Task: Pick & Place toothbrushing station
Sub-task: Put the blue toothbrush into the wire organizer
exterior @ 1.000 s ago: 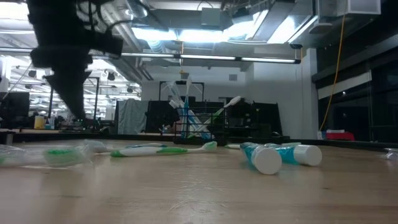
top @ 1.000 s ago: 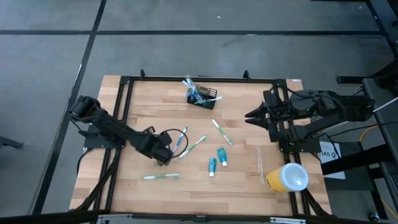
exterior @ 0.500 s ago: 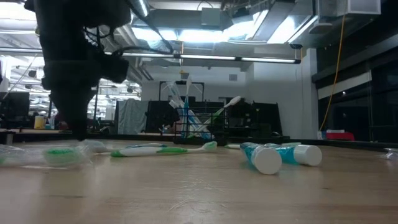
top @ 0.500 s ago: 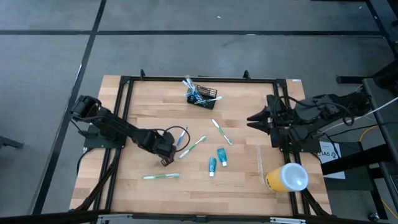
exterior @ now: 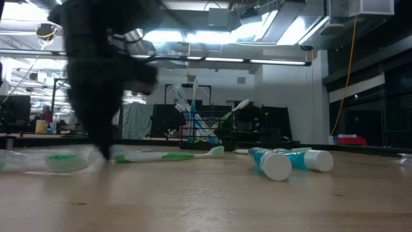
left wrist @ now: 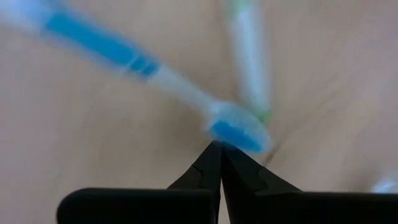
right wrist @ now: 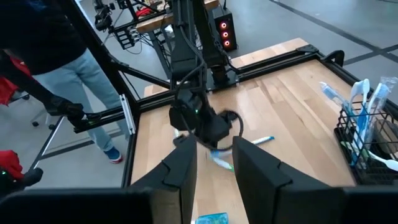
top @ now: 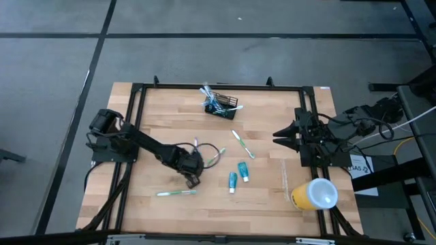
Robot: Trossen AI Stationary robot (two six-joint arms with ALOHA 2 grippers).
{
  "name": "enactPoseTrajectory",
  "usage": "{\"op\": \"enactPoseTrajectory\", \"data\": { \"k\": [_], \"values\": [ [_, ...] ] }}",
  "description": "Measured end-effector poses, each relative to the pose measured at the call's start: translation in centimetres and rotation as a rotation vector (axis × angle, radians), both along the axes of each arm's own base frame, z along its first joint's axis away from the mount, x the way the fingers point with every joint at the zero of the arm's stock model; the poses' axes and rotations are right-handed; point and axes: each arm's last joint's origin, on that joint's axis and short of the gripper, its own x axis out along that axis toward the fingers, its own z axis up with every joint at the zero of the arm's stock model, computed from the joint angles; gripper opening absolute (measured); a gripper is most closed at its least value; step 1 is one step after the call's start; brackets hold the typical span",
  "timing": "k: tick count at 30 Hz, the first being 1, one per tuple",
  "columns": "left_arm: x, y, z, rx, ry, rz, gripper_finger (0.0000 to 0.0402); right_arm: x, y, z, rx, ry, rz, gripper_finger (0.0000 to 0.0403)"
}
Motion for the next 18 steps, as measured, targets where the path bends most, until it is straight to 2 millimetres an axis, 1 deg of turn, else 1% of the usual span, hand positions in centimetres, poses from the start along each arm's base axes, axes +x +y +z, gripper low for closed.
{"op": "enactPoseTrajectory", "data": {
  "k": [2, 4, 7, 10, 12, 14, 18],
  "values": [
    [1.7, -0.1, 0.6, -0.008, -0.079, -0.025, 0.0003, -0.1, 0.2, 0.0, -0.003, -0.005, -0.006, 0.0104],
    [2.8, 0.4, 1.1, -0.009, -0.121, -0.045, 0.0003, -0.2, 0.4, 0.0, 0.0, -0.01, -0.016, 0.0104],
    [4.7, 1.4, 1.1, -0.002, -0.18, -0.032, 0.0002, -0.4, 0.6, 0.1, -0.003, -0.023, -0.024, 0.0104],
    [6.8, 3.3, 1.3, 0.011, -0.243, 0.004, 0.0003, -0.5, 0.9, 0.1, 0.0, -0.026, -0.025, 0.0104],
    [7.8, 4.9, 1.2, 0.032, -0.263, 0.014, 0.0003, -0.7, 1.1, 0.1, 0.01, -0.029, -0.03, 0.0104],
    [8.8, 6.4, 1.6, 0.059, -0.298, 0.011, 0.0002, -0.8, 1.3, 0.2, 0.009, -0.033, -0.029, 0.0104],
    [9.8, 8.4, 3.2, 0.157, -0.351, -0.103, 0.0007, -1.2, 1.8, 0.2, 0.02, -0.042, -0.033, 0.0104]
  ]
}}
